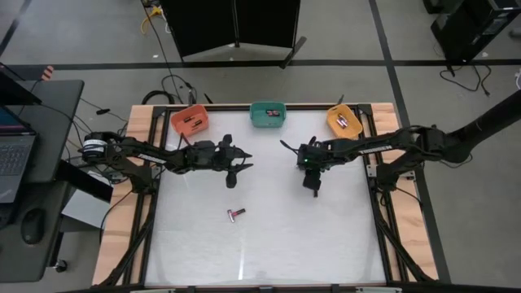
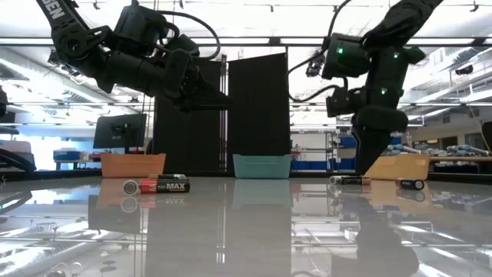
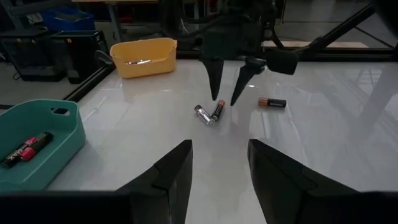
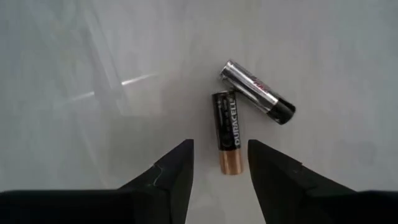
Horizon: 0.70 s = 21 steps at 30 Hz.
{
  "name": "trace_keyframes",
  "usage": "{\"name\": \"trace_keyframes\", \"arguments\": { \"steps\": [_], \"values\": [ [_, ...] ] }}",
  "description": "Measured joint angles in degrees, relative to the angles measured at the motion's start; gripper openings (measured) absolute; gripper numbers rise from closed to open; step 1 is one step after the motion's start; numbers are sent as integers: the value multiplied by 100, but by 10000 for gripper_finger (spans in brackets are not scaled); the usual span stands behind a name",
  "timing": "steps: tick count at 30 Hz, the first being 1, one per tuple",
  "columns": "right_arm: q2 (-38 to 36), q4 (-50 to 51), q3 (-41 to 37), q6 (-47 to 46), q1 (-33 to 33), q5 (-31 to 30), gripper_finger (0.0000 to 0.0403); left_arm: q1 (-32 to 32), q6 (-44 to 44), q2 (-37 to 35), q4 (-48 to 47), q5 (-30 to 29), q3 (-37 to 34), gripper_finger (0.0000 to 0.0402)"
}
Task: Sort batteries
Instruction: Put the brown battery into the orange bin
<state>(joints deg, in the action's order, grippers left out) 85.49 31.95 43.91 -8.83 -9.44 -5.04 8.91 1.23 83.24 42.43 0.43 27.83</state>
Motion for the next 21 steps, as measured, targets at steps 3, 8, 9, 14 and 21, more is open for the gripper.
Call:
{"name": "trace_keyframes", "arguments": {
  "steps": [3, 8, 9, 14, 21],
  "values": [
    [181, -91, 2, 37, -5, -5, 160, 0, -14, 0, -34, 0, 0, 163],
    [486, -195, 14, 109, -5, -4, 152, 0, -33, 0, -107, 2, 0, 163],
    [515, -194, 21, 109, -5, -4, 149, 0, -33, 0, -108, 2, 0, 163],
    [568, -198, 30, 105, 2, 106, 102, 0, -16, 0, -109, 1, 0, 163],
    [388, -174, -3, 105, 157, 177, 54, 0, -203, 0, -84, 0, 0, 163]
  ]
}}
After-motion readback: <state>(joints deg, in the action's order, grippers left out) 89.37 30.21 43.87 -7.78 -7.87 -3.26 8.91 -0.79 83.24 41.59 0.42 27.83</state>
